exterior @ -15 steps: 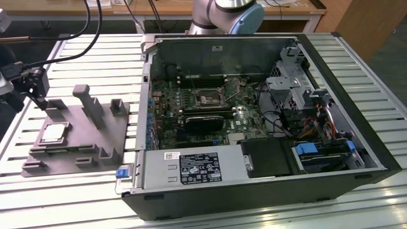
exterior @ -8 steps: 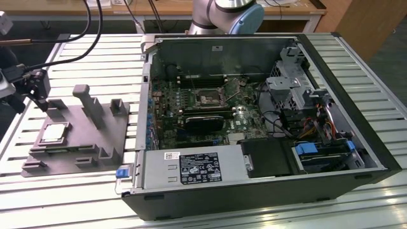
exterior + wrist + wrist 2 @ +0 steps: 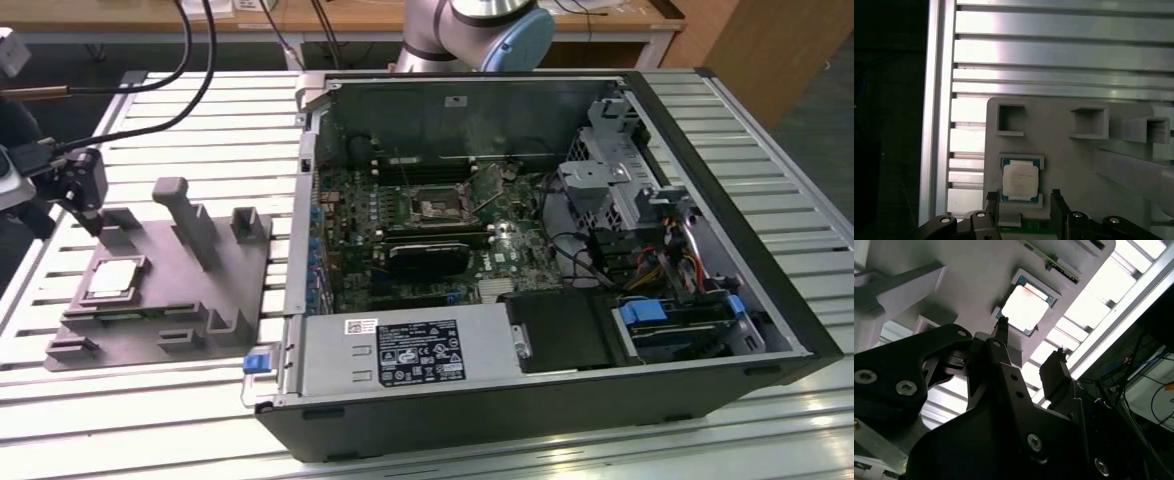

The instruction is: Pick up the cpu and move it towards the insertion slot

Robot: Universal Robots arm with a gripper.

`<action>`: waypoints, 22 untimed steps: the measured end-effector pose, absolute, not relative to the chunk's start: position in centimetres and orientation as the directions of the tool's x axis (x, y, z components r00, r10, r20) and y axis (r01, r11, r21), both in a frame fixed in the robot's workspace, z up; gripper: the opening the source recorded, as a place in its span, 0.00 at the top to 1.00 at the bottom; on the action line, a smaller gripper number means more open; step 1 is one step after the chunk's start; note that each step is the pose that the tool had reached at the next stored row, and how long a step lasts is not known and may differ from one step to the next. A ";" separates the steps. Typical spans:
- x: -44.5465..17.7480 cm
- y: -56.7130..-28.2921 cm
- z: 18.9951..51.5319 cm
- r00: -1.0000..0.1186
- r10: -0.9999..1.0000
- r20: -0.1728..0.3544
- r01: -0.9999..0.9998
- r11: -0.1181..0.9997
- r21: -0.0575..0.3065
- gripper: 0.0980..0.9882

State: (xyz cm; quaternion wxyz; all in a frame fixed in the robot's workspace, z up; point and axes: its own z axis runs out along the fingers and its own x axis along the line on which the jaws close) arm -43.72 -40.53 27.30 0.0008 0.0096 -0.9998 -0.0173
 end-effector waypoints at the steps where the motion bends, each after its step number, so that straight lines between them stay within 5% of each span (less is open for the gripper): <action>1: -43.7 -40.5 27.2 -1.000 -0.019 0.001 -0.019 0.999 0.035 0.51; 22: -43.7 -40.6 25.1 -1.000 -0.019 -0.002 -0.019 0.999 0.035 0.50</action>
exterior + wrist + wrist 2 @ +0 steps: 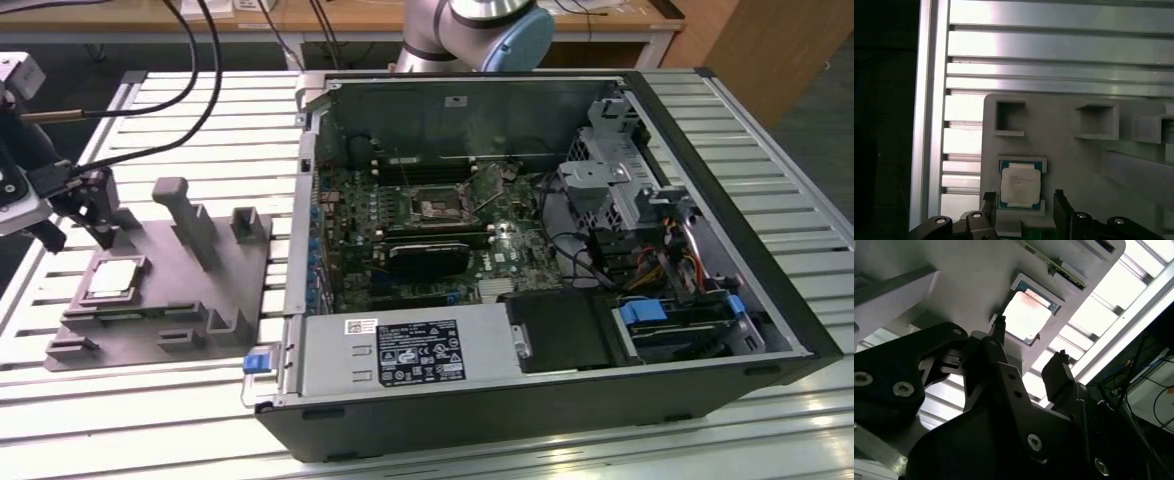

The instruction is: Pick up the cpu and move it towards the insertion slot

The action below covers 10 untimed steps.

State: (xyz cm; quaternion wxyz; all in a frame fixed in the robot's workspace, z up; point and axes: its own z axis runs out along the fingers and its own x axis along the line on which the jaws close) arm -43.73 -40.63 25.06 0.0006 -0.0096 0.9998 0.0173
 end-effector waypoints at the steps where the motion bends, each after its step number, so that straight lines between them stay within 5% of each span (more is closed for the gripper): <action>1: -43.7 -40.6 24.9 -1.000 -0.019 -0.003 -0.019 0.999 0.035 0.50; 6: -43.7 -40.8 24.2 -1.000 -0.019 -0.006 -0.020 0.999 0.035 0.30; 10: -43.7 -40.9 23.7 -1.000 -0.019 -0.007 -0.019 0.999 0.035 0.30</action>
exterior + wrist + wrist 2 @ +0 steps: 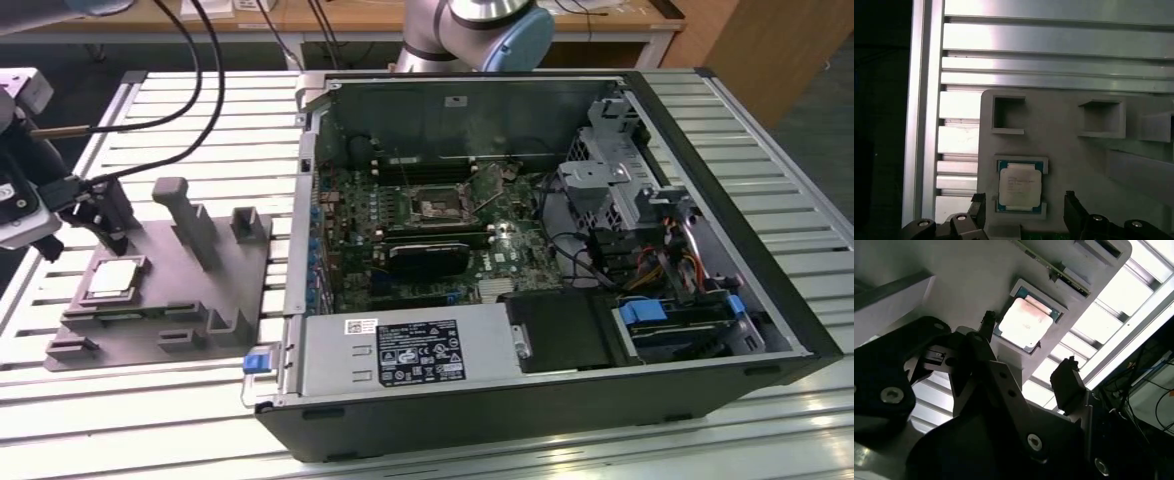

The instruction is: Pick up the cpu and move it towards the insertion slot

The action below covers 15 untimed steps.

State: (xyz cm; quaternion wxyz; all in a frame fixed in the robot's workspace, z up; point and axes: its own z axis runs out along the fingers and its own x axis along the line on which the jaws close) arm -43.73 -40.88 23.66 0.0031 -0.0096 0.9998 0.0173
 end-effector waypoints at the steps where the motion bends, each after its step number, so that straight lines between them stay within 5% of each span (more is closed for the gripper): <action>1: -43.7 -40.9 23.5 -1.000 -0.019 -0.006 -0.019 0.999 0.035 0.30; 4: -43.7 -40.9 23.2 -1.000 -0.019 -0.007 -0.019 0.999 0.035 0.22; 15: -43.7 -40.9 22.3 -1.000 -0.019 -0.007 -0.020 0.999 0.034 0.22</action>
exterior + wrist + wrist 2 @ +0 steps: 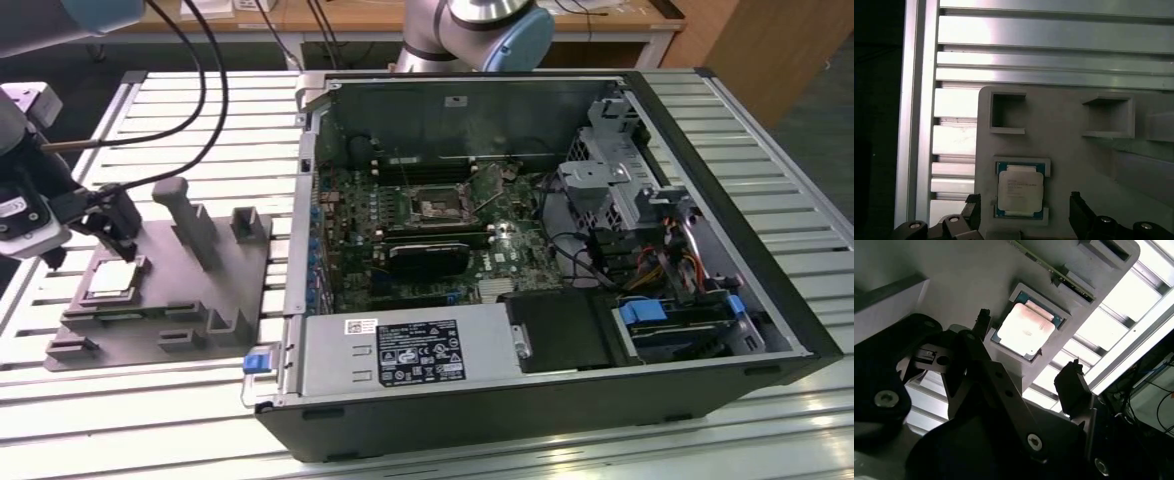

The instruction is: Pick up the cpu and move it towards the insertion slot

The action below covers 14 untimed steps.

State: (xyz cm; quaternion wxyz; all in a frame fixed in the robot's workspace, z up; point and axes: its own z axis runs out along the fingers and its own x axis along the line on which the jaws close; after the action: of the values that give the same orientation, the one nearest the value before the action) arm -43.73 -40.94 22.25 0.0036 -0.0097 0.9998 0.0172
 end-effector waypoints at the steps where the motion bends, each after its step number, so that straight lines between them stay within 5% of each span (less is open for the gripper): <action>1: -43.7 -40.9 22.2 -1.000 -0.019 -0.007 -0.020 0.999 0.034 0.22; 14: -43.7 -40.9 21.4 -1.000 -0.019 -0.007 -0.020 0.999 0.034 0.22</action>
State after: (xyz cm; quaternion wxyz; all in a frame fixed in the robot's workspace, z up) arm -43.73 -40.94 21.35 0.0036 -0.0097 0.9998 0.0172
